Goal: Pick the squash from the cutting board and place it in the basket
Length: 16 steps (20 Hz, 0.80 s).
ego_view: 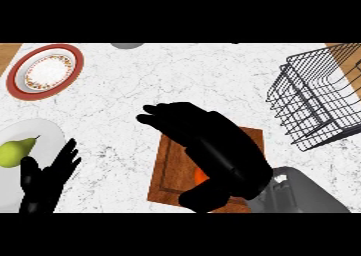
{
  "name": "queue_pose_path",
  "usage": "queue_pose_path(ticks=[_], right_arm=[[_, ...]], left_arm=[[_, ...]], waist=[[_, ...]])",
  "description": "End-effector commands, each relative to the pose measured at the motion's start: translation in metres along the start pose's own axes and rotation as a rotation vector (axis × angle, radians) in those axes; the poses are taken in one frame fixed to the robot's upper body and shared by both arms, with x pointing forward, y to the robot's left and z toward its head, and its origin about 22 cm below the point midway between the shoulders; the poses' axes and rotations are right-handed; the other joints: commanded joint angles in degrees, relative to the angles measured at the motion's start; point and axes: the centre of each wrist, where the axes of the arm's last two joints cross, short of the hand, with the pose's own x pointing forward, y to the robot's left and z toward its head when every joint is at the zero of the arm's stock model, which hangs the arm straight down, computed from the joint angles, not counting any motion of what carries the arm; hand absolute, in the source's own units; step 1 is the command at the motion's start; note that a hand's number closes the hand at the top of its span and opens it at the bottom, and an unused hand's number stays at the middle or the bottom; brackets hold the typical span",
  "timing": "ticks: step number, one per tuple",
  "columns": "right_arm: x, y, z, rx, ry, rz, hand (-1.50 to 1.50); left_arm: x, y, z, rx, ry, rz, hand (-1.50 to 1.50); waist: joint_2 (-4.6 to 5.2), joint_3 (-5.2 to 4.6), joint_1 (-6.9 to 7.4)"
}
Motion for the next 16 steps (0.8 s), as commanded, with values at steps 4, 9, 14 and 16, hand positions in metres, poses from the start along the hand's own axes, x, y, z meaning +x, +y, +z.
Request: queue_pose_path(ticks=[4, 9, 14, 16], right_arm=[[0.042, -0.082, 0.019, 0.109, 0.092, 0.288, -1.5], [0.035, -0.118, 0.013, 0.351, 0.187, 0.344, -1.5], [0.036, -0.147, 0.027, 0.466, 0.229, 0.399, -1.5], [0.038, -0.146, 0.025, 0.488, 0.249, 0.406, -1.5]], left_arm=[[-0.025, 0.008, -0.002, 0.013, 0.117, 0.004, 0.0], [-0.024, 0.014, 0.002, 0.005, 0.103, 0.001, 0.0], [-0.035, 0.005, 0.0, 0.002, 0.1, -0.004, 0.0], [-0.024, 0.005, -0.004, -0.004, 0.105, 0.006, 0.0]], waist=[[0.72, -0.68, -0.52], [0.9, -0.68, 0.33], [0.99, -0.6, -0.15], [1.02, -0.55, 0.29]])
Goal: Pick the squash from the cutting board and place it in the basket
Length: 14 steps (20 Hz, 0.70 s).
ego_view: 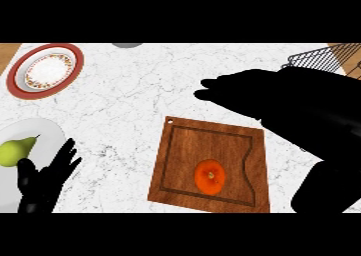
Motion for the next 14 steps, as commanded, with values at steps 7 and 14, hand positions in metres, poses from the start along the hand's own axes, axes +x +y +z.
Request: queue_pose_path(ticks=[7, 14], right_arm=[[0.002, -0.008, 0.015, 0.101, 0.059, 0.007, -1.5], [0.012, 0.034, 0.0, 0.09, 0.039, -0.047, -1.5]], left_arm=[[-0.025, 0.0, -0.011, -0.011, 0.133, -0.006, 0.0], [-0.013, -0.009, -0.022, -0.015, 0.116, -0.023, 0.0]], waist=[[0.82, -0.62, 0.69], [1.08, -0.54, 1.06]])
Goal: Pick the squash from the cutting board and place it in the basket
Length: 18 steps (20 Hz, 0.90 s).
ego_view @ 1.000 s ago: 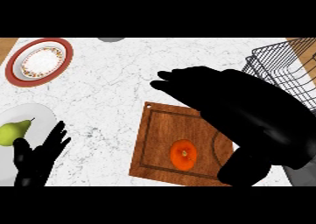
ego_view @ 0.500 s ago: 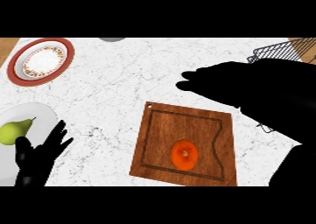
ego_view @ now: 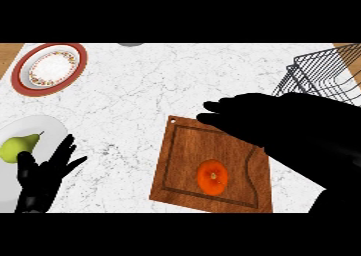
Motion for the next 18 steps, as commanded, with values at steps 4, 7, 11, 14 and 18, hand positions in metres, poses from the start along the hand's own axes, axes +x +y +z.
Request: queue_pose_path(ticks=[4, 7, 11, 14, 18], right_arm=[[0.004, 0.027, -0.031, -0.015, 0.054, -0.038, -1.5], [0.007, 0.053, -0.037, 0.0, 0.051, -0.022, -1.5], [0.009, 0.079, -0.038, 0.04, 0.094, 0.05, -1.5], [-0.013, 0.076, -0.043, 0.059, 0.101, 0.031, -1.5], [-0.017, 0.101, -0.054, 0.035, 0.109, 0.016, -1.5]], left_arm=[[-0.031, -0.013, 0.006, -0.032, 0.111, -0.021, 0.0], [-0.022, -0.005, 0.003, -0.024, 0.119, -0.002, 0.0], [-0.011, -0.016, 0.002, -0.012, 0.109, -0.009, 0.0], [-0.027, -0.018, 0.0, -0.032, 0.109, -0.004, 0.0], [-0.031, -0.006, 0.002, -0.03, 0.109, -0.006, 0.0]], waist=[[0.79, -0.69, 1.0], [0.74, -0.65, 0.72], [0.61, -0.63, 0.5], [0.75, -0.65, 0.52], [0.81, -0.64, 0.68]])
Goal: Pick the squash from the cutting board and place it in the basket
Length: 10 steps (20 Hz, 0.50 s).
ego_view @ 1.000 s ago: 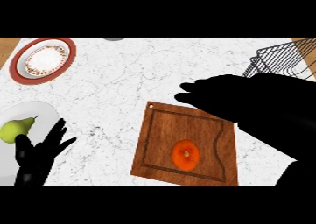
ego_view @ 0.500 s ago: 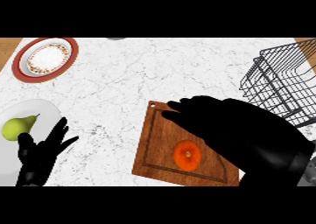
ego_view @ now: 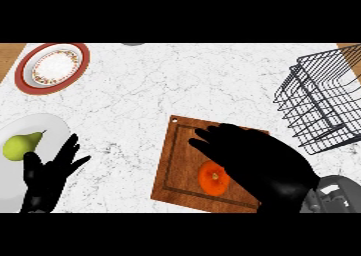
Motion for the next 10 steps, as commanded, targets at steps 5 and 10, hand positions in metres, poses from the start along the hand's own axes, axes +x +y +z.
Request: queue_pose_path(ticks=[5, 10], right_arm=[[0.002, 0.032, -0.015, -0.022, 0.002, -0.014, -1.5], [0.004, 0.05, -0.018, -0.022, 0.004, -0.003, -1.5]], left_arm=[[-0.027, -0.004, 0.003, -0.012, 0.13, 0.001, 0.0], [-0.028, -0.003, 0.0, -0.029, 0.121, -0.001, 0.0]], waist=[[0.54, -0.85, -0.09], [0.46, -0.86, -0.37]])
